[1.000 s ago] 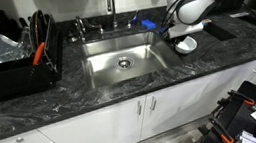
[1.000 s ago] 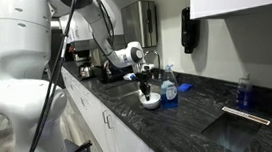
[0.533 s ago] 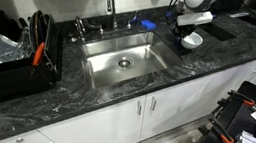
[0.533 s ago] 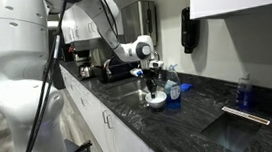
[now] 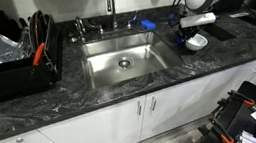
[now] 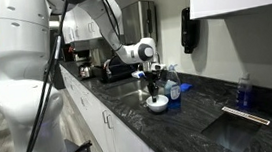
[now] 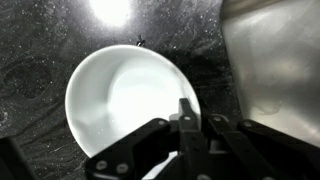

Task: Pick the bowl in the sink and put it on the counter

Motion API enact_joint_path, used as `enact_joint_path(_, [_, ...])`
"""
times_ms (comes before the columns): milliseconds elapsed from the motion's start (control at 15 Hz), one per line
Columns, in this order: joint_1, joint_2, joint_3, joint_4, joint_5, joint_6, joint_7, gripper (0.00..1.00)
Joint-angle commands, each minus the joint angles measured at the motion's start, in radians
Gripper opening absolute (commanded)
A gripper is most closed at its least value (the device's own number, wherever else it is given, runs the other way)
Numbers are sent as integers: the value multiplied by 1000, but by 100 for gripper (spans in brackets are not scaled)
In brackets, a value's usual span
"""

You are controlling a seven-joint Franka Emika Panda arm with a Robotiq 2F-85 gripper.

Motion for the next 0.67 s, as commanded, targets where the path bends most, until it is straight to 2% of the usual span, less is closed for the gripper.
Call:
enact_joint_path(0, [4,28,-8,14,-30,-18,-10,2])
enact_joint_path(133, [3,39,-8,15,-32,-20,-15,2])
enact_joint_path(200, [3,43,-9,17,-32,-28,-13,34])
enact_joint_path(333, [3,47,-9,18,-31,-26,-20,41])
enact_joint_path(600, [10,42,-11,27,-60,-36,-18,69])
